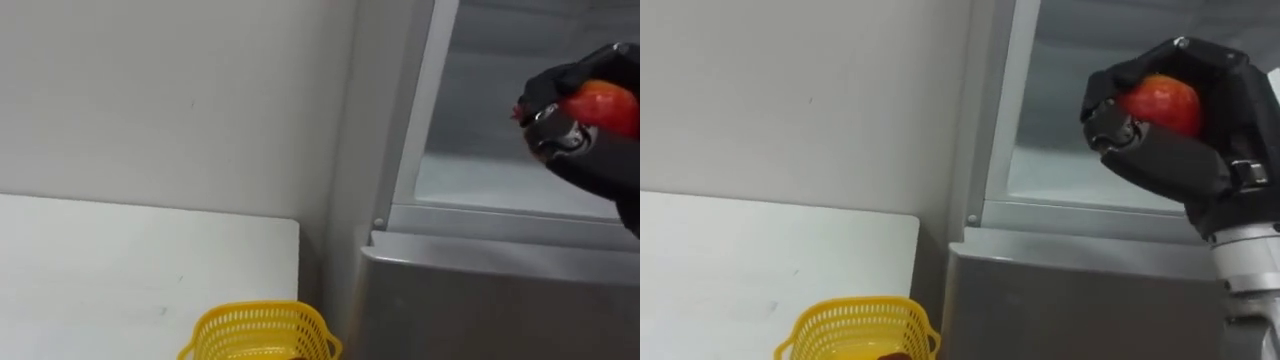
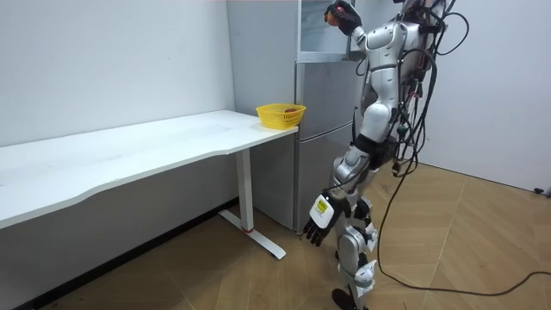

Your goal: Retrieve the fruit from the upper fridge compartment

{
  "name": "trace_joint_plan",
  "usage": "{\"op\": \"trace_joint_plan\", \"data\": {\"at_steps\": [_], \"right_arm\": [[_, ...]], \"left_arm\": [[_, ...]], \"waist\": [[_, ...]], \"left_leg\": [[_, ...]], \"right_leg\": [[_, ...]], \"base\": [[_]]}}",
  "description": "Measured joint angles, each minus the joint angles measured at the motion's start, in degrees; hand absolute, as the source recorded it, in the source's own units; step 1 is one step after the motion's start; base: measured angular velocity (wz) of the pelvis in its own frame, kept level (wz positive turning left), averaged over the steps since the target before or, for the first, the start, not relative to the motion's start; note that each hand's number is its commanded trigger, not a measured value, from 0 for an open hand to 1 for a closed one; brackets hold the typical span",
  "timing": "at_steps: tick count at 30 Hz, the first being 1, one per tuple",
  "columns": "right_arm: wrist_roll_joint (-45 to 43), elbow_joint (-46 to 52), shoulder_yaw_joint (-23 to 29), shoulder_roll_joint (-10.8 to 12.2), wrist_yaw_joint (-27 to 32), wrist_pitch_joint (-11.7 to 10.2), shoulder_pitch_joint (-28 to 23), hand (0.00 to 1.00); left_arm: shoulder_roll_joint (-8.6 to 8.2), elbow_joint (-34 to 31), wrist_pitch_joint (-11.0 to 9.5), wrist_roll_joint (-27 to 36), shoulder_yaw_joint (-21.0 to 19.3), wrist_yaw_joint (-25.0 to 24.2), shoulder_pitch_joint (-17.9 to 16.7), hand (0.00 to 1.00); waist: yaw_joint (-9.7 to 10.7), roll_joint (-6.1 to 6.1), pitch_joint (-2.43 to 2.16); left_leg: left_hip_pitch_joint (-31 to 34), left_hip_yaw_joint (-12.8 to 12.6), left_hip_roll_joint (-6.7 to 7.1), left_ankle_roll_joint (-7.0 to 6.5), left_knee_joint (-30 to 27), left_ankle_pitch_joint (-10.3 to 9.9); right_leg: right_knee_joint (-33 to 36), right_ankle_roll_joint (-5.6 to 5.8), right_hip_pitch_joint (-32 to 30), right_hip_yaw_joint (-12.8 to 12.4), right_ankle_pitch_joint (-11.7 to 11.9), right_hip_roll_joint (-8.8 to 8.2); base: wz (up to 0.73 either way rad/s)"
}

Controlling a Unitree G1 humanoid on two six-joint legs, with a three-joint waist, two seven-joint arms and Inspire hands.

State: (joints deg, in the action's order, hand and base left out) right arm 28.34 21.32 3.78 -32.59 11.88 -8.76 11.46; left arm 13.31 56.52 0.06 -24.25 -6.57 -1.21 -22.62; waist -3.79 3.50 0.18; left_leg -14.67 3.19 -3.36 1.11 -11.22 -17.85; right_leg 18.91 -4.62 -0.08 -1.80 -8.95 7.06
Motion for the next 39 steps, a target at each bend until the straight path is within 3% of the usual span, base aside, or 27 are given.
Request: {"op": "trace_joint_plan", "data": {"at_steps": [6, 8, 14, 19, 23, 25, 33, 39], "right_arm": [[-2.3, 6.4, -0.1, 3.7, -2.5, -0.2, -3.1, 1.0], [-4.6, 7.3, -1.2, 3.9, -3.7, -0.4, -3.8, 1.0], [-7.2, 9.1, -9.0, 6.5, -8.7, -0.4, -5.7, 1.0], [-12.0, 9.0, -18.4, 9.1, -14.4, 0.2, -7.8, 1.0], [-16.3, 8.8, -23.0, 11.3, -18.7, 0.3, -7.8, 1.0], [-17.8, 7.9, -25.6, 12.4, -20.6, 0.3, -7.8, 1.0], [-27.6, 0.9, -31.0, 15.3, -22.0, 0.6, -7.8, 1.0], [-28.7, -5.3, -35.7, 16.3, -21.8, 1.0, -7.8, 1.0]], "left_arm": [[-0.36, 0.6, -1.1, 0.0, -0.3, 0.6, 0.5, 0.0], [-0.33, 1.2, -1.2, 0.0, 0.0, 0.5, 0.7, 0.0], [0.24, 4.7, -1.0, 0.0, 3.3, 0.5, 3.6, 0.0], [0.91, 6.0, -1.2, 0.1, 5.2, 0.5, 6.6, 0.0], [0.92, 6.5, -1.1, 0.0, 7.5, 0.4, 7.9, 0.0], [0.94, 6.5, -1.1, 0.0, 8.2, 0.4, 8.3, 0.0], [0.98, 7.3, -0.5, -0.1, 8.7, 0.3, 9.3, 0.0], [1.24, 7.8, 0.3, -0.1, 10.3, -0.2, 9.8, 0.0]], "waist": [[0.2, -0.3, -0.15], [0.2, -0.39, -0.19], [-0.1, -0.41, -0.16], [-2.2, -0.51, -0.24], [-4.0, -0.29, -0.28], [-5.9, -0.16, -0.33], [-9.5, 0.23, -0.21], [-11.7, 0.56, -0.02]], "left_leg": [[0.0, -0.9, -0.01, -0.01, 0.3, 0.0], [-0.1, -1.5, -0.01, -0.01, 0.3, 0.0], [0.1, -2.5, -0.05, 0.0, 0.3, 0.0], [0.5, -2.9, -0.06, -0.04, 0.3, 0.0], [1.2, -2.9, -0.03, -0.05, -0.2, 0.0], [1.2, -2.9, 0.01, -0.06, -0.1, 0.0], [2.2, 0.1, 0.13, -0.16, -0.2, 0.1], [2.9, 1.7, 0.07, -0.22, -0.2, 0.1]], "right_leg": [[0.8, 0.02, -0.5, -0.7, 0.0, 0.16], [0.8, 0.09, -0.7, -1.5, 0.0, 0.41], [0.7, 0.19, -1.1, -2.8, 0.1, 0.88], [1.2, 0.03, -1.9, -2.6, 0.6, 0.84], [1.0, 0.02, -2.0, -2.1, 0.6, 0.48], [0.9, 0.07, -1.9, -1.7, 0.6, 0.31], [-0.4, 0.18, -1.3, 1.1, 0.6, -0.69], [-1.2, 0.33, -0.9, 2.2, 0.2, -0.88]], "base": [[-0.06], [-0.11], [-0.1], [-0.06], [0.05], [0.04], [0.21], [0.15]]}}
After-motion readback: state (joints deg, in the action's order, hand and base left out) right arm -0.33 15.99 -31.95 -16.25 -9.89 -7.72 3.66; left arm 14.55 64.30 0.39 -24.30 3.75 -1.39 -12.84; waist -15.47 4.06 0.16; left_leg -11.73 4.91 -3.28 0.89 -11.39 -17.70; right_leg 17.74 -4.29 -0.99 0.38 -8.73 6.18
